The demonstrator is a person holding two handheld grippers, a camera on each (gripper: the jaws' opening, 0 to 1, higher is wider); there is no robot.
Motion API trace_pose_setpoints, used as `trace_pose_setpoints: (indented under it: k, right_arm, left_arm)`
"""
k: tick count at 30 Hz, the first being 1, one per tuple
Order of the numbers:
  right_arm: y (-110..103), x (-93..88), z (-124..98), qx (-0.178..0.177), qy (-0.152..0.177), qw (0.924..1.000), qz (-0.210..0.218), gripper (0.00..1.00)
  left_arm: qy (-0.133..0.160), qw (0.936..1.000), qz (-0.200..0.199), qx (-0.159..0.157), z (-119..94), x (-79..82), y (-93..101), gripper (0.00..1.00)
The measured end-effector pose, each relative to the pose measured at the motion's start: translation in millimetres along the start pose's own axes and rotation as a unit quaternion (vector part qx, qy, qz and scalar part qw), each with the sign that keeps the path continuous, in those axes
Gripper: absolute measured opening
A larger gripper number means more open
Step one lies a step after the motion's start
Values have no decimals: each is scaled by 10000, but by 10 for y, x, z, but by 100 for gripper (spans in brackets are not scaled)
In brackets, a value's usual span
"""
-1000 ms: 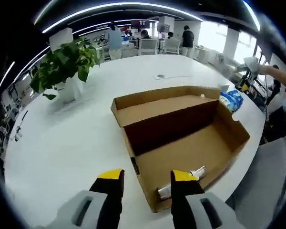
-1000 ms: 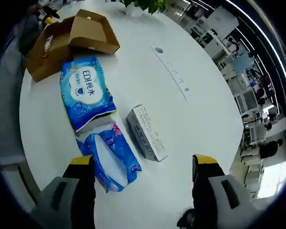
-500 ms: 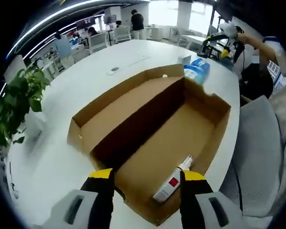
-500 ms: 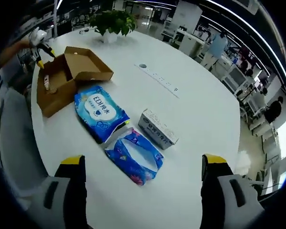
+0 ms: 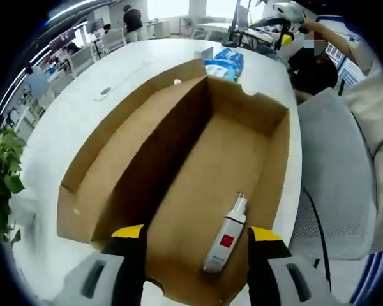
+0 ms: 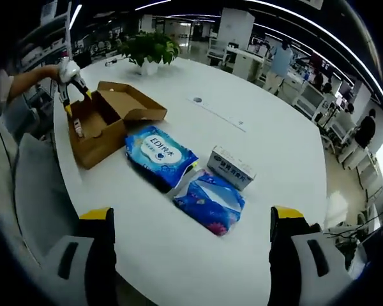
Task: Operate the shoe box by opening the lid, removing the specified soft item, and placing it in the target area until the item is outside and the box remains undamaged.
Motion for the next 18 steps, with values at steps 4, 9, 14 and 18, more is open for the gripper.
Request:
trace_pose_setpoints:
  k: [4,9,14,18]
  right_arm:
    - [-102,5,-44,12,179,9997,191,96]
    - [-230,-59,-49,102,188,9993,305,96]
    - [-287,-108,-68,86,190,9989,422,96]
    - [-317,-142,-84,56,204,9986,494,96]
  left_arm:
    - [-154,9995,180,-232,81,16,-9,65]
    - [-293,9967,441,-610,173,74,-30,65]
    - [-647,9902,826,-922,295,109,-31,66]
    - [-944,9838,1076,-1082,375,101,-36,67]
Point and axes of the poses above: the point that each gripper's makers call its tool centre point, and the gripper's own axes: z roughly forward along the fingers, y roughly to its right, x roughly out of its top, the point moved 9 cm from there along -z, roughly backward along the fingers, and after that the axes turned 8 degrees about y, right-handed, at the moved point
